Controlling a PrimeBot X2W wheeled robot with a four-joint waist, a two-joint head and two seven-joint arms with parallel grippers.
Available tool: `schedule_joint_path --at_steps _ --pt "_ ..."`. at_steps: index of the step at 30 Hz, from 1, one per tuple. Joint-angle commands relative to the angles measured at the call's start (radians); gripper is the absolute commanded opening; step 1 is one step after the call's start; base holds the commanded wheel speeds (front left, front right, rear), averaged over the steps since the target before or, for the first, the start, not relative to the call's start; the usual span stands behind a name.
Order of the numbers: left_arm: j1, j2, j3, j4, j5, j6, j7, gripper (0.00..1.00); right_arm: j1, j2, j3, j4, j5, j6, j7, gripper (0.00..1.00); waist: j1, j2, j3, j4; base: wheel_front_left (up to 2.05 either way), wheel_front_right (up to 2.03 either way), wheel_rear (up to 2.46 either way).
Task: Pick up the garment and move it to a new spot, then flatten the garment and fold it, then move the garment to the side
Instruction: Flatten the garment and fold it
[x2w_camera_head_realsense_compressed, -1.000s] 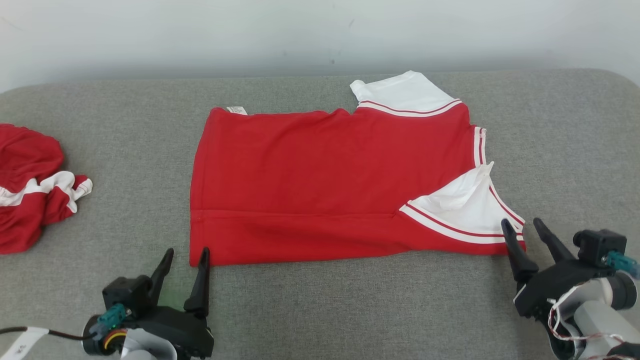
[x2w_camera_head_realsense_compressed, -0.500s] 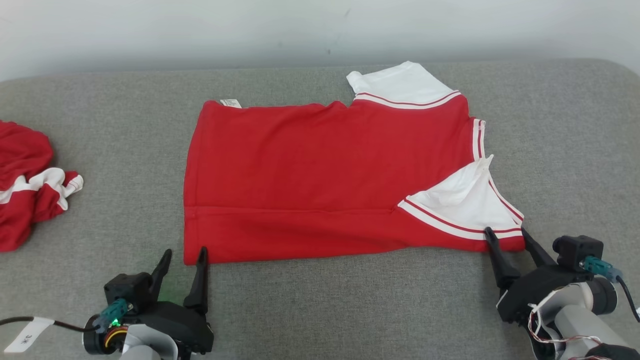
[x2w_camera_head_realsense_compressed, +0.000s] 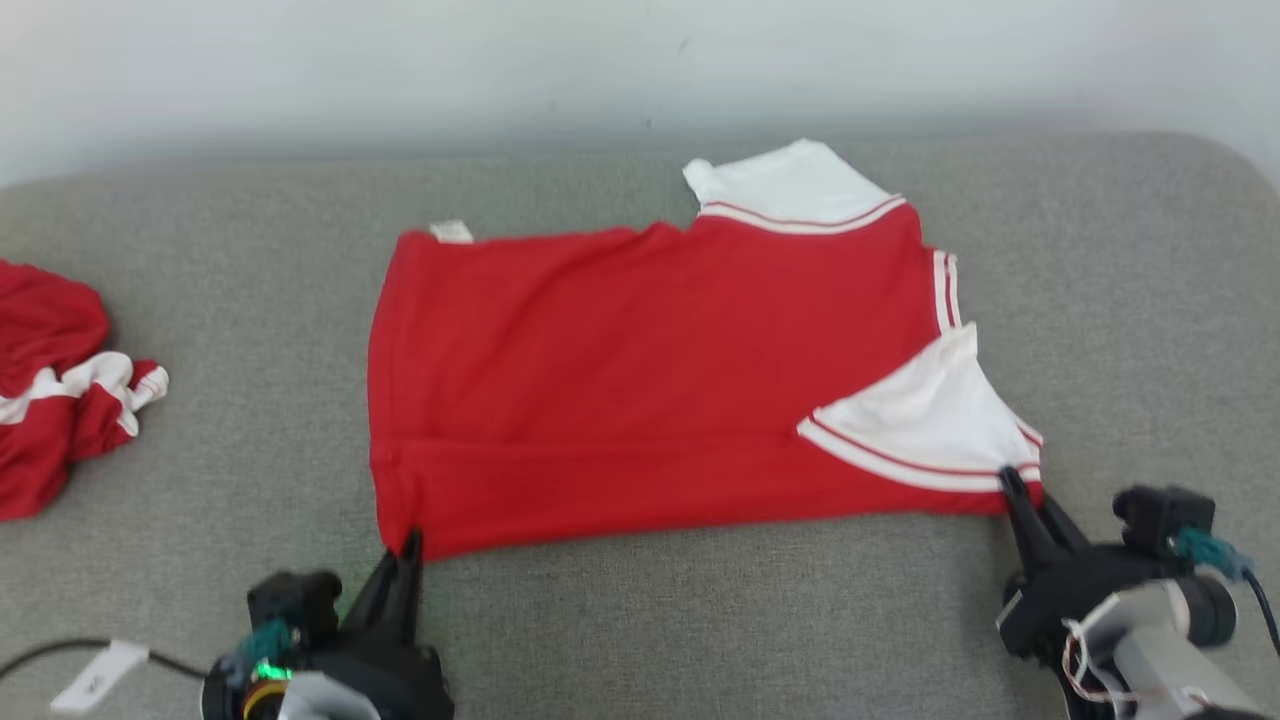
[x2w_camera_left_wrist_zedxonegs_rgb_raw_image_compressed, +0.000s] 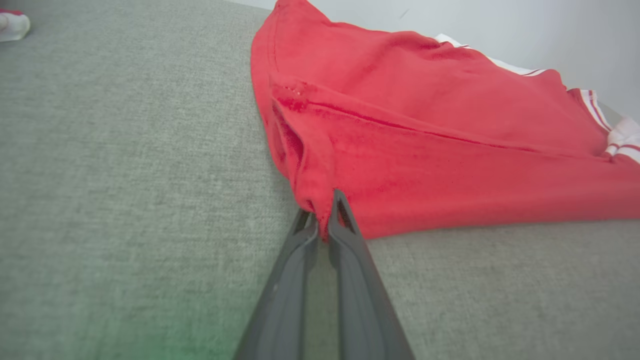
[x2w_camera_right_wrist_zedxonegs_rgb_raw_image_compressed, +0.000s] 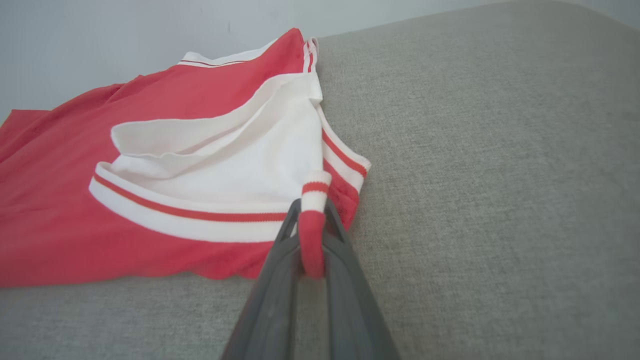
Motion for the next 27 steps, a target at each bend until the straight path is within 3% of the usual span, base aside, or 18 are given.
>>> schedule_joint_path --at_steps 1,15,25,26,27 --pt "0.028 0.010 0.001 -0.006 -0.004 0.002 -0.003 0.00 0.030 -0.005 -0.008 -0.005 0.006 -0.002 0.000 0.00 0.0000 0.0000 -0.028 0.004 0.00 0.00 0.00" --pt "0.306 0.012 0.035 -0.153 -0.016 0.003 -0.003 0.00 0.396 -0.027 -0.184 -0.216 -0.010 -0.002 0.008 0.00 0.0000 0.0000 -0.140 0.024 0.00 0.00 0.00" --pt "0.348 -0.001 0.072 -0.153 -0.010 0.003 -0.003 0.00 0.519 0.049 -0.283 -0.345 -0.064 -0.003 0.129 0.00 0.0000 0.0000 -0.145 0.007 0.00 0.00 0.00" --pt "0.346 -0.001 0.073 -0.145 -0.008 0.003 -0.003 0.00 0.519 0.056 -0.289 -0.348 -0.072 -0.003 0.132 0.40 0.0000 0.0000 -0.148 0.007 0.00 0.00 0.00" --pt "0.342 -0.001 0.075 -0.143 0.000 0.003 -0.003 0.26 0.520 0.066 -0.295 -0.350 -0.074 -0.003 0.133 0.76 0.0000 0.0000 -0.150 0.008 0.00 0.00 0.00"
